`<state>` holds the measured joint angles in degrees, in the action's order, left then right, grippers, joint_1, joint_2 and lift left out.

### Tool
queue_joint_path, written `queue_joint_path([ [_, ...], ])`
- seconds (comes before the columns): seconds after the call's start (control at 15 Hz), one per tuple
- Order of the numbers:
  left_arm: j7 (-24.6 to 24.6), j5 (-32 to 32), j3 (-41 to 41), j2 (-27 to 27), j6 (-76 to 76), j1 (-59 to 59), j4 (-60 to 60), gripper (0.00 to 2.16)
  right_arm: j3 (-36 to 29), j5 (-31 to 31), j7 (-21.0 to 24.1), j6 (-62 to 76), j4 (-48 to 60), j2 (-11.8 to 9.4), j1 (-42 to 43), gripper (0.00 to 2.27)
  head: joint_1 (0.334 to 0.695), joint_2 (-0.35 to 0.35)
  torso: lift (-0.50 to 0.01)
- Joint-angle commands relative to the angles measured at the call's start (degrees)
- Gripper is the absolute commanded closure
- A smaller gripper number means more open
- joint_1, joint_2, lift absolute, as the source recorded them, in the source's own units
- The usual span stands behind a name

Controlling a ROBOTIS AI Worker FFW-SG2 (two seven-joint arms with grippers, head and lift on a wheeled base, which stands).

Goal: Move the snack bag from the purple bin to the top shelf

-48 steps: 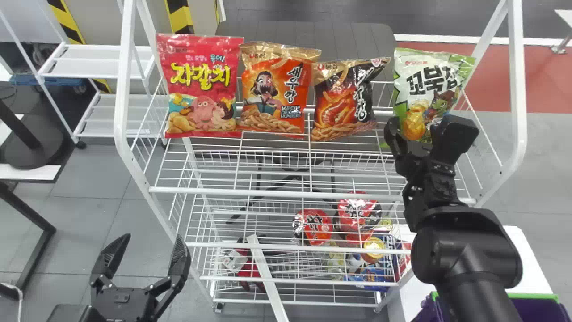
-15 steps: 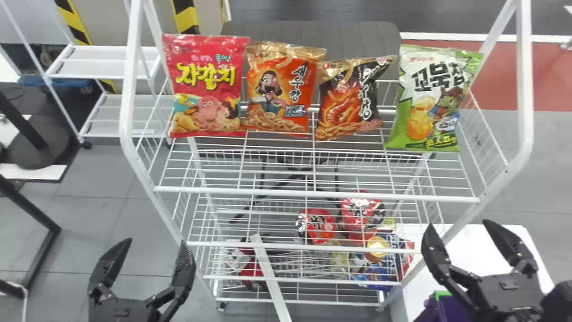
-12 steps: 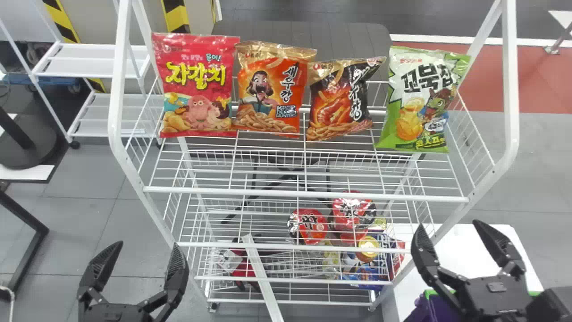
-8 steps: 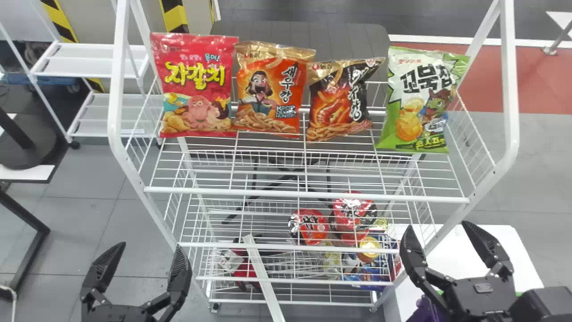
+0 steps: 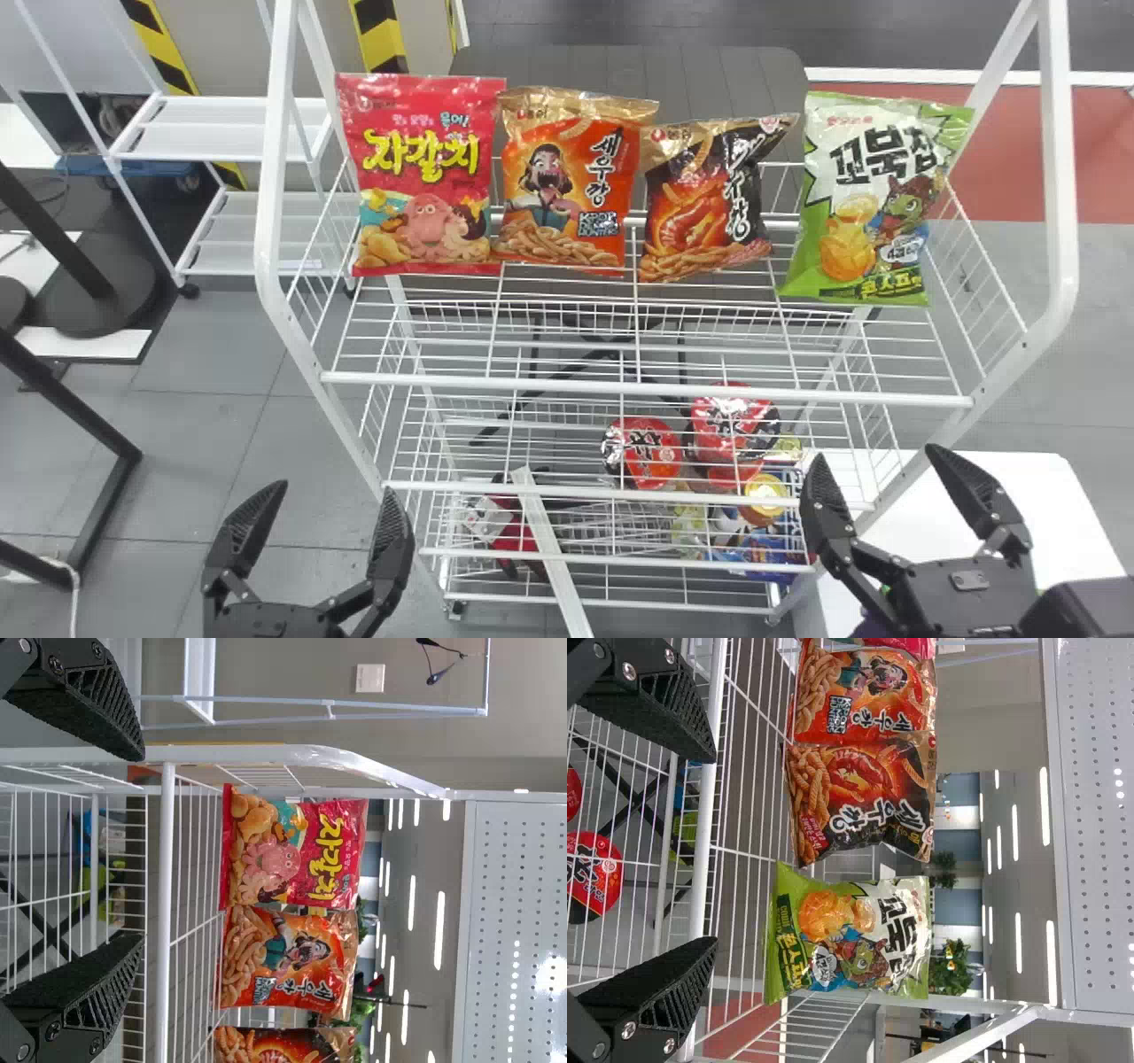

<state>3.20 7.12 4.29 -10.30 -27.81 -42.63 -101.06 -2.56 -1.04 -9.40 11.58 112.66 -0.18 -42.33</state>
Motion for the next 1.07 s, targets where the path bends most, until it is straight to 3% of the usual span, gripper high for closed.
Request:
queue_joint_path([
  [0.0,0.1,0.0,-0.1,-0.1,0.0,0.0,0.1,0.08,0.1,0.2,0.0,-0.1,-0.1,0.2,0.0,0.1,0.695,0.03,0.0],
  [1.0,0.2,0.0,-0.3,0.0,0.0,0.0,0.4,0.08,0.5,0.5,0.0,-0.1,0.1,0.2,-0.2,0.1,0.695,0.048,0.0],
])
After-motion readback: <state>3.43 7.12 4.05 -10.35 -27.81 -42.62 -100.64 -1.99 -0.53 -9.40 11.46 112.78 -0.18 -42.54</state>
